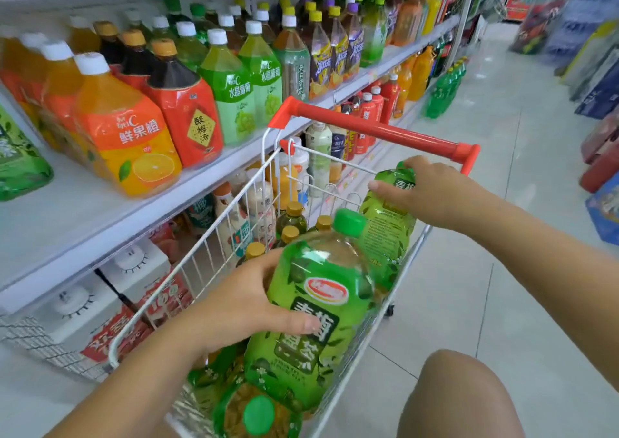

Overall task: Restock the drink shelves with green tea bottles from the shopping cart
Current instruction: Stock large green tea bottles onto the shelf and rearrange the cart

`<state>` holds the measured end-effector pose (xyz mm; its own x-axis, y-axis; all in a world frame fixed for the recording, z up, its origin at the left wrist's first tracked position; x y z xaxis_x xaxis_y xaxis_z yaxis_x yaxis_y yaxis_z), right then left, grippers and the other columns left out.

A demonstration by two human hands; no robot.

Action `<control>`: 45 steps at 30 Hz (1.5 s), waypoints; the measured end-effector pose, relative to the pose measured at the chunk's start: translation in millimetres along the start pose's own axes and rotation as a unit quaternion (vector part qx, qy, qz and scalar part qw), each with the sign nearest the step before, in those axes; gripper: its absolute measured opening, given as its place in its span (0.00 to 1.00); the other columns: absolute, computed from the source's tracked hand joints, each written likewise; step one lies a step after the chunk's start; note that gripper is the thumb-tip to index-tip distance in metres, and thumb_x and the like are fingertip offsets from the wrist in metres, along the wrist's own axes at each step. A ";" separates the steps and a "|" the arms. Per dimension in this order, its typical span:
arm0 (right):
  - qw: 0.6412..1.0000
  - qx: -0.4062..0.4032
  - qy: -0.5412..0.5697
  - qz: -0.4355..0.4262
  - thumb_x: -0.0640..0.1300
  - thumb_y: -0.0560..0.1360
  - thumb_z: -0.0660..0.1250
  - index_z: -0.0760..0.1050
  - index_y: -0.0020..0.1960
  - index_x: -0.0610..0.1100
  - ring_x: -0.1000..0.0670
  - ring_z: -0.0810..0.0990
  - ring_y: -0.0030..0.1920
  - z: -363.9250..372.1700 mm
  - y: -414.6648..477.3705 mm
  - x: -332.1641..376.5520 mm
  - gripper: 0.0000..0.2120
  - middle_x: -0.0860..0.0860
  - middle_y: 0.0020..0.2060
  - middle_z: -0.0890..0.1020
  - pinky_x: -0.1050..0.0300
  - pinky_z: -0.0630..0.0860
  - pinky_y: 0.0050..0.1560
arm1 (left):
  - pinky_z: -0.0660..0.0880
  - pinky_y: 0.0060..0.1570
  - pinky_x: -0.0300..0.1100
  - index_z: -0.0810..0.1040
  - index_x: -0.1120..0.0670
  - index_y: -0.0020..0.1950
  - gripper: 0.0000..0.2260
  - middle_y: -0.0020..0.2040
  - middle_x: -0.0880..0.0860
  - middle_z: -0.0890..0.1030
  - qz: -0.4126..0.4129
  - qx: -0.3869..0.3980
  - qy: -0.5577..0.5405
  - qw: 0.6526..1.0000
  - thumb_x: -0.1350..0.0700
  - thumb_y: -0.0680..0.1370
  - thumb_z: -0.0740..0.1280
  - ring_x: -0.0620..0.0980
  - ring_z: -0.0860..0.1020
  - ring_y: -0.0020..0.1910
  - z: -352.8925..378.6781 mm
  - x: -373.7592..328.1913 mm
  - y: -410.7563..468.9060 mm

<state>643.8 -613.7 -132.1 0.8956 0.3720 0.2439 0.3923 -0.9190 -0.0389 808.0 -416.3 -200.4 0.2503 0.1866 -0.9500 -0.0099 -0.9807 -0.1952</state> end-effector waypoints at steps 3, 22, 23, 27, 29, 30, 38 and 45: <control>0.997 0.058 -0.032 0.048 0.79 0.64 0.56 0.55 0.74 0.42 0.46 0.85 0.38 3.4 -0.5 8.5 0.52 0.43 0.49 0.81 0.52 0.79 0.42 | 0.80 0.51 0.46 0.80 0.43 0.56 0.39 0.52 0.49 0.86 0.032 -0.071 -0.080 0.994 0.38 0.46 0.83 0.49 0.84 0.51 -18.9 -1.9 -6.7; 0.849 0.037 0.452 -0.273 0.33 0.60 0.80 0.71 0.64 0.58 0.58 0.82 0.50 -17.8 -46.7 174.0 0.39 0.59 0.56 0.79 0.61 0.80 0.49 | 0.79 0.49 0.53 0.80 0.37 0.50 0.29 0.46 0.44 0.86 0.082 -0.448 -0.089 0.886 0.42 0.49 0.78 0.47 0.85 0.45 -162.1 -11.0 -131.8; 0.838 0.039 0.461 -0.290 0.32 0.60 0.79 0.71 0.63 0.60 0.59 0.82 0.52 -17.4 -47.3 190.2 0.39 0.60 0.56 0.78 0.63 0.79 0.49 | 0.79 0.50 0.54 0.79 0.39 0.52 0.31 0.47 0.45 0.86 0.080 -0.466 -0.085 0.877 0.42 0.49 0.79 0.47 0.85 0.45 -170.1 -7.8 -147.1; 0.785 0.091 0.495 -0.360 0.28 0.60 0.78 0.71 0.61 0.62 0.58 0.80 0.56 -14.7 -40.2 257.5 0.41 0.59 0.57 0.80 0.62 0.78 0.51 | 0.79 0.48 0.53 0.80 0.40 0.52 0.33 0.47 0.48 0.86 0.075 -0.540 -0.090 0.834 0.44 0.47 0.79 0.50 0.85 0.46 -190.6 5.2 -205.7; 0.763 0.132 0.484 -0.406 0.28 0.61 0.77 0.71 0.64 0.59 0.57 0.78 0.59 -14.3 -37.7 296.5 0.41 0.57 0.60 0.79 0.63 0.78 0.52 | 0.79 0.47 0.51 0.80 0.38 0.49 0.30 0.47 0.48 0.86 0.073 -0.573 -0.096 0.811 0.45 0.47 0.79 0.50 0.85 0.46 -195.7 6.1 -229.0; 0.752 0.149 0.476 -0.430 0.28 0.61 0.77 0.71 0.65 0.57 0.56 0.77 0.61 -13.2 -35.8 316.5 0.41 0.55 0.62 0.78 0.61 0.77 0.54 | 0.79 0.47 0.52 0.80 0.38 0.48 0.29 0.47 0.48 0.86 0.073 -0.586 -0.096 0.801 0.45 0.47 0.79 0.50 0.85 0.46 -198.6 7.2 -237.9; 0.687 0.290 0.470 -0.472 0.24 0.59 0.75 0.71 0.60 0.60 0.52 0.80 0.58 51.3 -21.1 455.2 0.41 0.52 0.60 0.78 0.57 0.79 0.54 | 0.80 0.46 0.52 0.79 0.45 0.54 0.34 0.48 0.49 0.86 0.054 -0.673 -0.086 0.733 0.46 0.48 0.80 0.51 0.85 0.47 -208.1 19.1 -283.2; 0.682 0.357 0.490 -0.408 0.25 0.65 0.73 0.59 0.71 0.44 0.47 0.76 0.62 107.5 -9.8 512.1 0.41 0.48 0.61 0.76 0.58 0.77 0.54 | 0.80 0.43 0.49 0.79 0.46 0.54 0.35 0.48 0.49 0.86 0.029 -0.706 -0.080 0.703 0.44 0.48 0.79 0.51 0.85 0.46 -208.2 33.1 -298.5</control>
<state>1121.2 -400.1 -111.0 -0.1160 0.1343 0.9841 0.9923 -0.0288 0.1209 1020.8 -129.4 -122.8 0.1760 0.0380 -0.9837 0.9836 -0.0458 0.1742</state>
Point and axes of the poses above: each hand's wrist, its own y-axis towards the middle knuckle, its own z-axis out of the palm, x = y × z, the point moved 7 cm from there along y, towards the middle knuckle
